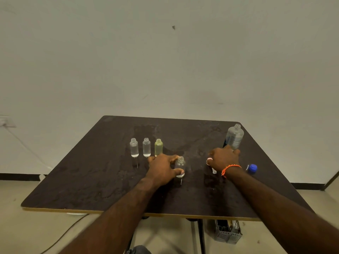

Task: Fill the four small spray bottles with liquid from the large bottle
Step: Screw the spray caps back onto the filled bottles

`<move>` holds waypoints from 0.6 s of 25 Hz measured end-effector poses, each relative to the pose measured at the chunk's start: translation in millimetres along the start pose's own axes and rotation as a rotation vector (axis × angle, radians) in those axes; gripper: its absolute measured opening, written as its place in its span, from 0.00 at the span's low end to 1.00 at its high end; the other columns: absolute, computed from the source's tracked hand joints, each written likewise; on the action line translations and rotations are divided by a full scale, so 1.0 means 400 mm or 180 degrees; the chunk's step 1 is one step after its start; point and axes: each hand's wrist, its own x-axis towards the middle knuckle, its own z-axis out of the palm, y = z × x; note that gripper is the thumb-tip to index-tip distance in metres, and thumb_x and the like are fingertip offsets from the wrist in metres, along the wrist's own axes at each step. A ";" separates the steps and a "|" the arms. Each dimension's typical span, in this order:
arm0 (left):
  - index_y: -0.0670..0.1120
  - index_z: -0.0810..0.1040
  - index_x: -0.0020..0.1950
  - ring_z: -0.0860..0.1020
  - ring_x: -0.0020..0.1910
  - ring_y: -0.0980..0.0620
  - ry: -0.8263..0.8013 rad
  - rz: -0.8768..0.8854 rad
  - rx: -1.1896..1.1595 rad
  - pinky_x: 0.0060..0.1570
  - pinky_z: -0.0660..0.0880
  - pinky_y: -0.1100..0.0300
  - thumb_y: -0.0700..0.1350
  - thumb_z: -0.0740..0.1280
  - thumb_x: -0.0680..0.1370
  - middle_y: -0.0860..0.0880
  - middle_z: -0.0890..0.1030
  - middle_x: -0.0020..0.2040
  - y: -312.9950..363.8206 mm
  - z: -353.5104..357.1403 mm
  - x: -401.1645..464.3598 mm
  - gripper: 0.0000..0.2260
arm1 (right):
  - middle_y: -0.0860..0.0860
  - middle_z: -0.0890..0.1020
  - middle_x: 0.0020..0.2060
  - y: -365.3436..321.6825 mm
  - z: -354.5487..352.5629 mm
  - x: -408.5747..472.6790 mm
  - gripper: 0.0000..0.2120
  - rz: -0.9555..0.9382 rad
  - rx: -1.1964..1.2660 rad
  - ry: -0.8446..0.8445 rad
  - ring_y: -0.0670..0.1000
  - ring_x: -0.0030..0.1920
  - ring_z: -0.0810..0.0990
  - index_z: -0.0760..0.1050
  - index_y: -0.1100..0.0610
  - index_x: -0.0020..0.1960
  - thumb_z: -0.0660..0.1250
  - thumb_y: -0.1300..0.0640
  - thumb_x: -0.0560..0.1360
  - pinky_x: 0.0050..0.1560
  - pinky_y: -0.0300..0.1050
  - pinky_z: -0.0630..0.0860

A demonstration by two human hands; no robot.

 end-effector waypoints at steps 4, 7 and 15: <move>0.60 0.82 0.65 0.79 0.62 0.61 0.0064 0.0015 0.0016 0.61 0.55 0.52 0.59 0.76 0.74 0.62 0.86 0.53 0.002 0.000 -0.008 0.20 | 0.47 0.84 0.52 -0.008 0.013 0.007 0.12 -0.0156 -0.0009 0.0060 0.54 0.61 0.73 0.82 0.45 0.58 0.65 0.46 0.77 0.65 0.59 0.62; 0.60 0.81 0.66 0.79 0.62 0.62 0.0114 -0.0009 0.0022 0.59 0.55 0.54 0.60 0.76 0.73 0.61 0.86 0.54 0.001 0.003 -0.009 0.21 | 0.47 0.85 0.47 -0.026 -0.008 -0.002 0.11 -0.0352 0.0240 0.0601 0.54 0.57 0.76 0.83 0.46 0.54 0.65 0.46 0.76 0.58 0.54 0.67; 0.62 0.80 0.69 0.78 0.62 0.60 0.0101 -0.0037 0.0042 0.58 0.57 0.55 0.61 0.76 0.74 0.59 0.86 0.54 0.006 0.003 -0.011 0.23 | 0.48 0.85 0.54 -0.176 -0.071 -0.102 0.14 -0.1462 0.1730 0.0454 0.46 0.51 0.82 0.83 0.51 0.60 0.71 0.53 0.75 0.56 0.45 0.79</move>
